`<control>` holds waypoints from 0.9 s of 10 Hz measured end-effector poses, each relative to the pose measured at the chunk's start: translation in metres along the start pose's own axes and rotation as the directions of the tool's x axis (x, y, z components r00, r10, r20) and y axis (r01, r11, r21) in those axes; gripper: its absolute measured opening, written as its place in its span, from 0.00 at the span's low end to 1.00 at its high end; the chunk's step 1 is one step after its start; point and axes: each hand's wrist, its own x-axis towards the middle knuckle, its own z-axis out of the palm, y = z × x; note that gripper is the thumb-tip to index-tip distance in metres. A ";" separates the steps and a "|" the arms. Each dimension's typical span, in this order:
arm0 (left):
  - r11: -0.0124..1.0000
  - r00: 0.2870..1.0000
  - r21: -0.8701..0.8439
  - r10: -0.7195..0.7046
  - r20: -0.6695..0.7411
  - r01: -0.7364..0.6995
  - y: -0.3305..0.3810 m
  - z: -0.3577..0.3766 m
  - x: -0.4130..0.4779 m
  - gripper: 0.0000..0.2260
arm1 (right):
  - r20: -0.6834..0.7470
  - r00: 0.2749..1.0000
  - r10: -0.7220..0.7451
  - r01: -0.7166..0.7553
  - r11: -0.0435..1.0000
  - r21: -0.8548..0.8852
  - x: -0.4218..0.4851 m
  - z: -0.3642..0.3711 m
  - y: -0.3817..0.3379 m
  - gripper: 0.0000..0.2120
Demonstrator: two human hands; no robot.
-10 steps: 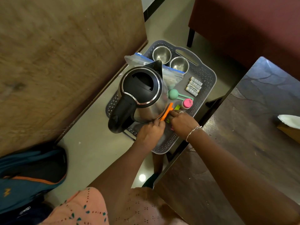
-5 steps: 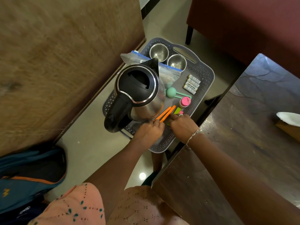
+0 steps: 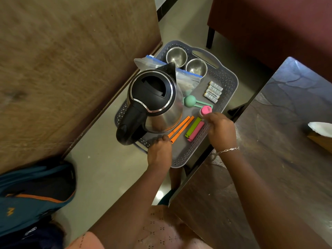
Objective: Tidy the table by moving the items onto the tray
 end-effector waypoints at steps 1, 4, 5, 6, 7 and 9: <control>0.998 1.000 -0.063 -0.016 0.022 0.017 0.002 0.000 0.000 0.16 | -0.053 0.996 0.071 -0.067 0.995 0.071 -0.008 -0.006 0.000 0.15; 0.975 0.955 -0.036 0.209 -0.209 -0.221 0.004 -0.002 -0.002 0.16 | -0.109 0.983 0.147 -0.128 0.979 0.160 -0.027 -0.013 0.006 0.16; 0.941 0.916 0.039 0.336 -0.218 -0.336 0.011 -0.001 0.009 0.18 | -0.123 0.980 0.157 -0.138 0.979 0.152 -0.030 -0.016 0.010 0.16; 0.928 0.901 0.074 0.371 -0.225 -0.364 0.020 -0.006 0.019 0.17 | -0.149 0.976 0.157 -0.136 0.981 0.139 -0.041 -0.020 0.017 0.15; 0.934 0.896 0.051 0.353 -0.269 -0.352 0.021 -0.009 0.015 0.13 | -0.168 0.972 0.163 -0.142 0.981 0.132 -0.052 -0.024 0.025 0.15; 0.936 0.843 0.019 0.325 -0.427 -0.352 -0.001 -0.006 -0.038 0.09 | -0.168 0.982 0.083 -0.109 0.983 -0.150 -0.099 -0.039 0.025 0.20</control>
